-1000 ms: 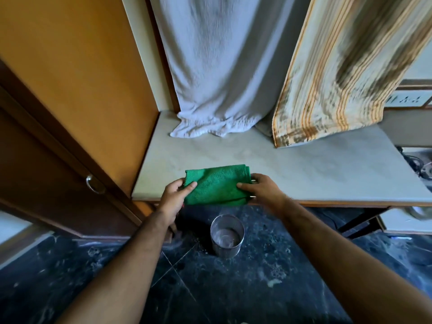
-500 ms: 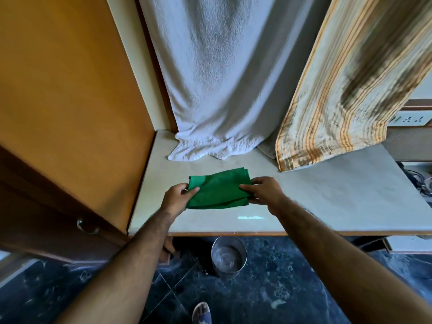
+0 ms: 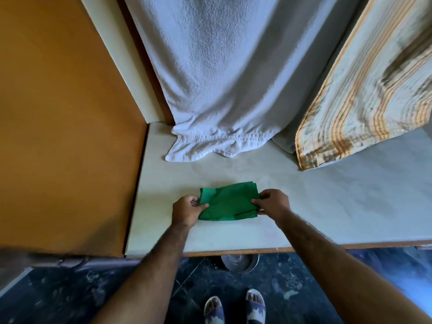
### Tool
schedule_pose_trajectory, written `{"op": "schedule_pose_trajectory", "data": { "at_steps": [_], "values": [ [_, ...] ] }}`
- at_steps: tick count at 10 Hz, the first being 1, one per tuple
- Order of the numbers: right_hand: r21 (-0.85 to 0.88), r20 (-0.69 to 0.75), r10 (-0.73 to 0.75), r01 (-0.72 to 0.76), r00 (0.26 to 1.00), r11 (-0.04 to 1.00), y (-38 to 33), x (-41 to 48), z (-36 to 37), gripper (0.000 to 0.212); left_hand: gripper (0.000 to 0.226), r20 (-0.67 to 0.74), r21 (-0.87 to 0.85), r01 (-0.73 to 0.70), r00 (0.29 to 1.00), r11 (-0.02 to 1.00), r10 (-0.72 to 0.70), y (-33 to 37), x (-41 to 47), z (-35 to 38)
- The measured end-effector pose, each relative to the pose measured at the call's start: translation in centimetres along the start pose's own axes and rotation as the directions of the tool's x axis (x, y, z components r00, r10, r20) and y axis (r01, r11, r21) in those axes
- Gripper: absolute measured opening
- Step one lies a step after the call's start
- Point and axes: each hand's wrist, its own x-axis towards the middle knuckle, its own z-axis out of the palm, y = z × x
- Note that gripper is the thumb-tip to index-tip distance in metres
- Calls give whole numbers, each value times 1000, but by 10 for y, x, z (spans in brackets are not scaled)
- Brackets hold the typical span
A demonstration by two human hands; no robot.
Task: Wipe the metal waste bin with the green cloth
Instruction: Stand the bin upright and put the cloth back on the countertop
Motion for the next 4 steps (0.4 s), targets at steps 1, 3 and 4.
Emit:
{"op": "schedule_pose_trajectory", "data": {
  "at_steps": [1,3,4],
  "values": [
    [-156,-28,-59,54,998,986,5,9,7,20,29,-36,104,-8,999,995,12,1,7,12],
    [-370,-11,-114,102,993,923,3,15,7,34,42,-32,385,-5,999,923,18,10,9,9],
    [-562,-17,-290,230,957,794,-18,7,0,53,57,-29,520,-141,983,842,183,23,10,-1]
  ]
}}
